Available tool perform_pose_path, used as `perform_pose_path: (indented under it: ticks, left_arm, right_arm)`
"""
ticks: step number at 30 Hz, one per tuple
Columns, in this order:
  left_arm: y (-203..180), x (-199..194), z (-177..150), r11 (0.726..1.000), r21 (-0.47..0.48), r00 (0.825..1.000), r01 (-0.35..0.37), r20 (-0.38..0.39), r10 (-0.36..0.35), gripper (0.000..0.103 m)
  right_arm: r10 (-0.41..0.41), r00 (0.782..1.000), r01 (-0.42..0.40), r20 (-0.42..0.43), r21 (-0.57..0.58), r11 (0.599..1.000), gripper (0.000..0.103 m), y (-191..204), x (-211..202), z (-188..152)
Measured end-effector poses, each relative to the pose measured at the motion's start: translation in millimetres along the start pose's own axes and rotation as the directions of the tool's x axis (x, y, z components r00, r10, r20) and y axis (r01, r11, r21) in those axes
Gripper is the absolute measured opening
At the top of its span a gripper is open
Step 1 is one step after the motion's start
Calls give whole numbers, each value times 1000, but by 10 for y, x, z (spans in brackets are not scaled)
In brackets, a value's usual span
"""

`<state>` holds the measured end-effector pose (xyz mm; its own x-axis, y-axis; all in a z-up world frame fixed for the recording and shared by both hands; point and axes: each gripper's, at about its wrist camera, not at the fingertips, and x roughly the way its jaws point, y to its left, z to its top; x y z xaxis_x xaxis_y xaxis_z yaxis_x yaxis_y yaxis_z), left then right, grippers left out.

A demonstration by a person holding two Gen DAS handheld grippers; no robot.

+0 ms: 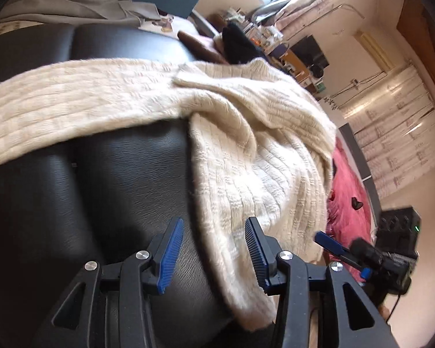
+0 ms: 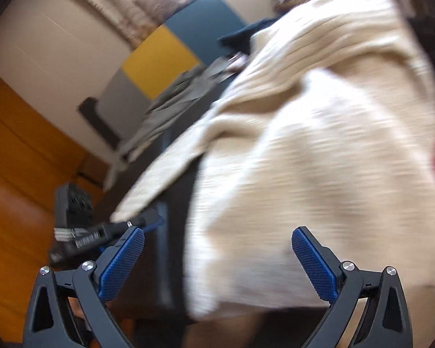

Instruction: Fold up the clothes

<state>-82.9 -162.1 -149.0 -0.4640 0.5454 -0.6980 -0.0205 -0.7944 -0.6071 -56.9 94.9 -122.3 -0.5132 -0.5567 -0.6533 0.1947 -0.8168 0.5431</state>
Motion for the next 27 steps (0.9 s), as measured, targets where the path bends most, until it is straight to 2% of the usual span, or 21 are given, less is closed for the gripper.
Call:
perform_pose_path:
  ticks: [4,6,10,13,14,16,17,18,21,27]
  left_arm:
    - [-33,229,37,998,6,998,-60,-27,60,47]
    - [-25,309,36,996,-4,995,-91,-44,91,47]
    - [-31,365,13,995,-19,995,-98,-35,97,48]
    - [-101,413,35,990,0,989,-140,-41,140,48]
    - [-135,433,50,986,15,985,-167,-47,167,45]
    - [-189,464,56,972,56,971,-229,-53,232,29]
    - [-211,482,52,962,81,962,-262,-54,267,14]
    - [-216,485,45,957,91,958,-277,-52,282,10]
    - [-167,447,19,961,78,963,-264,-40,267,7]
    - [-24,298,-41,966,59,967,-250,-24,252,6]
  right_arm:
    - [-105,994,107,26,-49,993,103,-167,-156,-35]
    - [-106,994,107,30,-61,992,103,-218,-182,-5]
    - [-99,994,102,41,-97,990,103,-248,-167,8]
    - [-179,984,180,16,-140,974,103,-357,-116,-57]
    - [-213,977,210,-9,-154,966,103,-369,-54,-76]
    - [-263,962,247,-73,-180,952,103,-374,115,-114]
    - [-270,958,249,-95,-190,950,103,-368,181,-147]
    - [-277,954,251,-117,-200,947,103,-362,247,-181]
    - [-302,938,260,-168,-234,937,103,-332,423,-276]
    - [-308,935,257,-174,-264,930,103,-224,490,-309]
